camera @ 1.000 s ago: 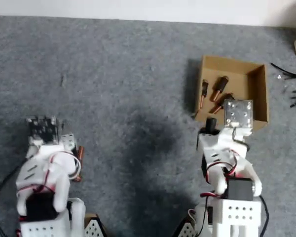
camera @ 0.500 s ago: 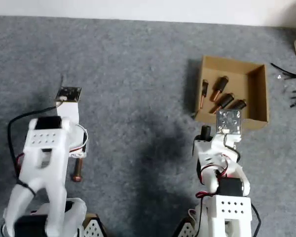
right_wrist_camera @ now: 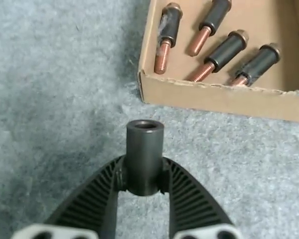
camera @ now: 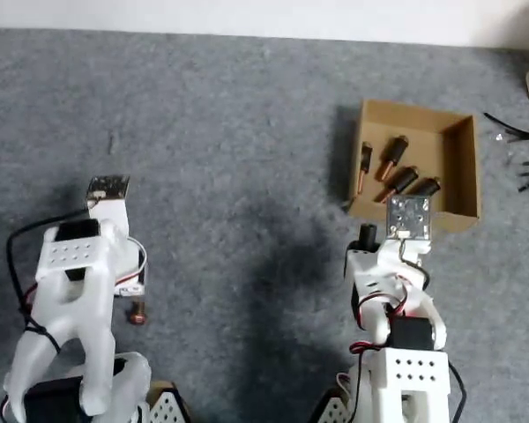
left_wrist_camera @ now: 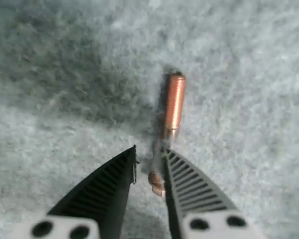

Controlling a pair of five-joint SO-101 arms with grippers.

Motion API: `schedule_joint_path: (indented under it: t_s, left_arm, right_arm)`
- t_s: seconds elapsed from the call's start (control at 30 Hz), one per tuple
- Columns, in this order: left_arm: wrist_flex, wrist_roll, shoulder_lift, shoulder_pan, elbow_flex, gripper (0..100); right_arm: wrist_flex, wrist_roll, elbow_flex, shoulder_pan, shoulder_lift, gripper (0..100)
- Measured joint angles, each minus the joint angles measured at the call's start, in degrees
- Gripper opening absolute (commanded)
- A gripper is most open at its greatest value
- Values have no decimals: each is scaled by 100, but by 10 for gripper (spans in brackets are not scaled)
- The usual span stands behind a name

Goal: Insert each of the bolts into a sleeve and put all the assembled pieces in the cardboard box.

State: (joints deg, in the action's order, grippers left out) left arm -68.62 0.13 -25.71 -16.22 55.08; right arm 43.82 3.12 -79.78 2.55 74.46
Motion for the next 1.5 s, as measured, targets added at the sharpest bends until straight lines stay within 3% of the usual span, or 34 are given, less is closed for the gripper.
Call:
schedule_joint_path:
  t_s: [0.23,0.63,0.8,1.07,1.17,1.5]
  left_arm:
    - [132,0,0,-9,132,140]
    - [1204,-18,-88,0,985,136]
    - [1301,-9,-62,167,1073,0]
    - [1301,-132,-62,264,1081,5]
    - [1363,-993,0,264,1037,5]
    - [1714,-5600,97,237,-1213,5]
  right_arm:
    - [0,0,0,0,0,5]
    - [0,0,-193,0,0,5]
    - [-70,0,-237,0,0,5]
    - [-897,0,-993,0,0,5]
    - [-932,0,-1011,0,0,5]
    - [-941,0,-1011,0,0,5]
